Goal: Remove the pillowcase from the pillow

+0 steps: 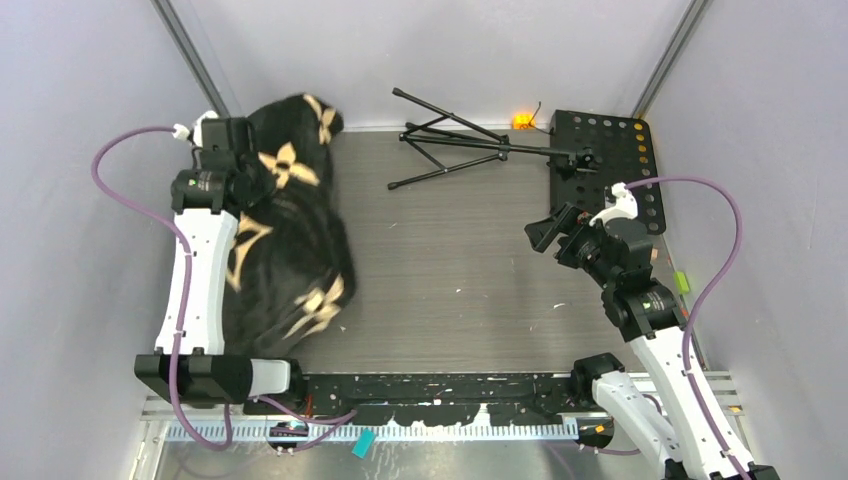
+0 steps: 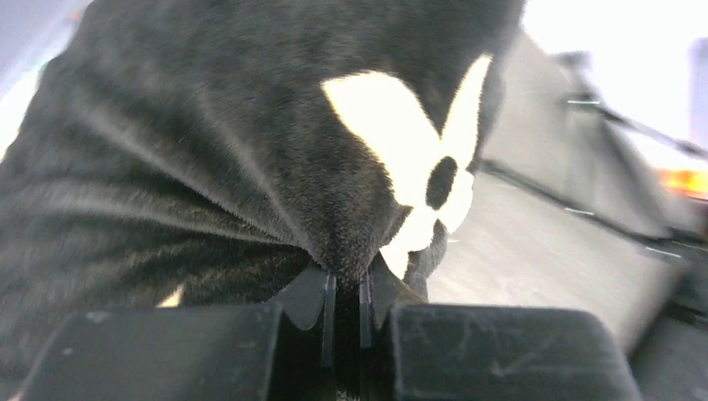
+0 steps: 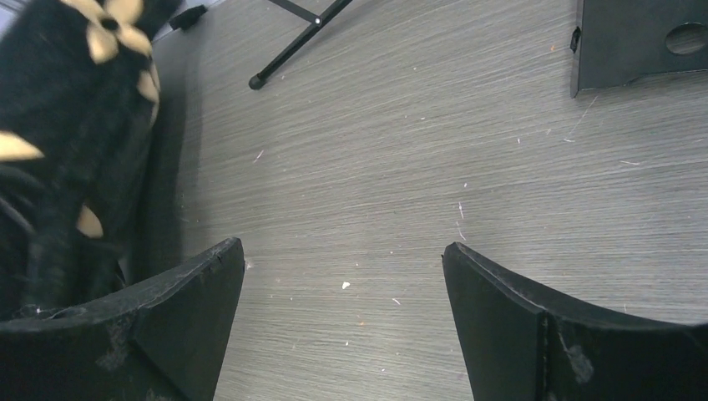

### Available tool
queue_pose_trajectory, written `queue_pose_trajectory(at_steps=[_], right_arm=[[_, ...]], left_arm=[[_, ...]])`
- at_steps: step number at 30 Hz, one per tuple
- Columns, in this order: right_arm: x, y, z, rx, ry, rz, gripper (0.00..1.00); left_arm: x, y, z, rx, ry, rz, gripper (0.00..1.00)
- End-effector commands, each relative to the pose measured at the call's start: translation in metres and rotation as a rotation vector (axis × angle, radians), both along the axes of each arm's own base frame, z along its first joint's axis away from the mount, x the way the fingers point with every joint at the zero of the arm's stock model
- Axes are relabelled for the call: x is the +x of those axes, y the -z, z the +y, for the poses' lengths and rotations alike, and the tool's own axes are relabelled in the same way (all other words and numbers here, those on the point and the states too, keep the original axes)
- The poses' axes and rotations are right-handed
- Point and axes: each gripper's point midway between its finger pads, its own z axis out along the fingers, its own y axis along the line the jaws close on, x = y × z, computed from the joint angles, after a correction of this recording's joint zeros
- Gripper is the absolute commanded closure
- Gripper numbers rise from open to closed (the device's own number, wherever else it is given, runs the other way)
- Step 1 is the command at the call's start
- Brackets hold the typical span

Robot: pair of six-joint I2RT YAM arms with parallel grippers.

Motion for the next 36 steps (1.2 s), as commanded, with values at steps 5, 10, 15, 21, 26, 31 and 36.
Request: queue_pose_trajectory(at_steps=[5,10,15,21,26,31,36], right_arm=[[0.002,-0.030,0.007,0.032,-0.027,-0.059,0.07],[0.002,-0.025,0.008,0.027,-0.034,-0.032,0.07],[0.003,-0.020,0.008,0.019,-0.032,-0.001,0.07],[0.001,-0.015,0.009,0.004,-0.049,0.027,0.07],[0.006,0.000,0.018,0.003,-0.091,0.098,0.07],[0.018,0.013,0.039,0.066,-0.162,0.149,0.07],[0.033,0.028,0.073,0.095,-0.262,0.216,0.11]], left_arm=[[0.014,-0.242,-0.170,-0.708,0.653,-0.723,1.00],[-0.014,-0.269,-0.184,-0.776,0.749,-0.807,1.00],[0.004,-0.168,-0.125,-0.482,0.407,-0.570,0.03],[0.009,-0.069,-0.088,-0.187,0.356,-0.232,0.00],[-0.009,-0.045,-0.077,-0.100,0.380,-0.134,0.00],[-0.032,-0.073,-0.050,0.033,0.331,-0.174,0.00],[-0.052,-0.090,-0.056,0.038,0.399,-0.209,0.00]])
